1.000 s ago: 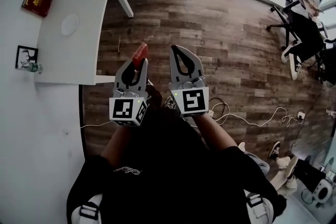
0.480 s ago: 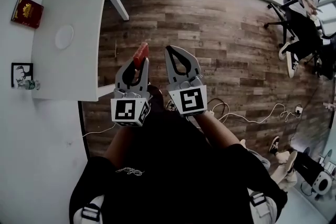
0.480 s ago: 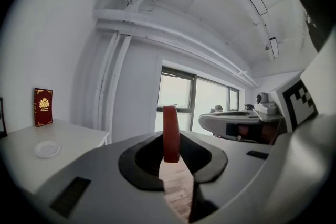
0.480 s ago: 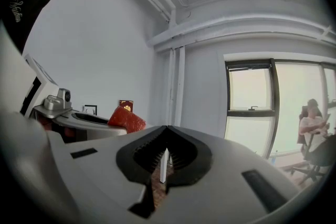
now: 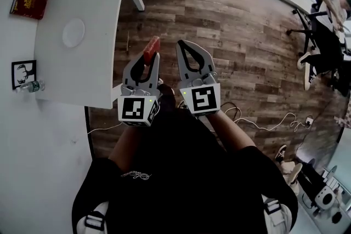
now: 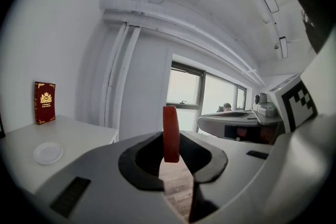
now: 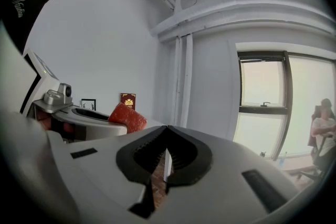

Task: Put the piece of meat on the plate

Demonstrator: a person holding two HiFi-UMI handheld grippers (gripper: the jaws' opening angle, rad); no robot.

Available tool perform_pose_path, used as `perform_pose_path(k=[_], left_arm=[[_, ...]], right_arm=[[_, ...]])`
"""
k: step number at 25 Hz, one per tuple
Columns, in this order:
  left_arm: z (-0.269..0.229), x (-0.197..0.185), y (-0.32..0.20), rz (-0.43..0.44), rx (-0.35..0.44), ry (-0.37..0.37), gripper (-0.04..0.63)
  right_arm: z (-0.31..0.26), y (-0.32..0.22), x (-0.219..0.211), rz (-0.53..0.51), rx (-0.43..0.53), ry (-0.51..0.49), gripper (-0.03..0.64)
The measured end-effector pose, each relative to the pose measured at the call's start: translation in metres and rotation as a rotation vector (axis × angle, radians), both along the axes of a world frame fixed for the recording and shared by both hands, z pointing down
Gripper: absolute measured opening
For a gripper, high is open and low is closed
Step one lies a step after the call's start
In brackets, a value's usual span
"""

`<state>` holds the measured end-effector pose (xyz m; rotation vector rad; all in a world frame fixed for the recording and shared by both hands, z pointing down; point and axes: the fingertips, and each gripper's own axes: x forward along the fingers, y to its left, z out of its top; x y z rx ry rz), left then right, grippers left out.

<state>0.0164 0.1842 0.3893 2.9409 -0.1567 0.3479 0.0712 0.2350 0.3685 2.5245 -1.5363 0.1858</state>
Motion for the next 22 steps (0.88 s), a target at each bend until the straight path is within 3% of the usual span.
perform_pose_path(k=[10,17,22], left_arm=[[-0.005,0.023,-0.064,0.012,0.004,0.021,0.086],[0.008,0.050,-0.098,-0.086,-0.018,-0.022,0.086],[0.020,0.085,-0.123,-0.195,-0.048,-0.043,0.086]], right_arm=[[-0.002,-0.073,0.021,-0.106,-0.071,0.045,0.021],[0.009,-0.107,0.063,-0.196,-0.081,0.027,0.021],[0.016,-0.144,0.102,-0.356,-0.061,0.048,0.021]])
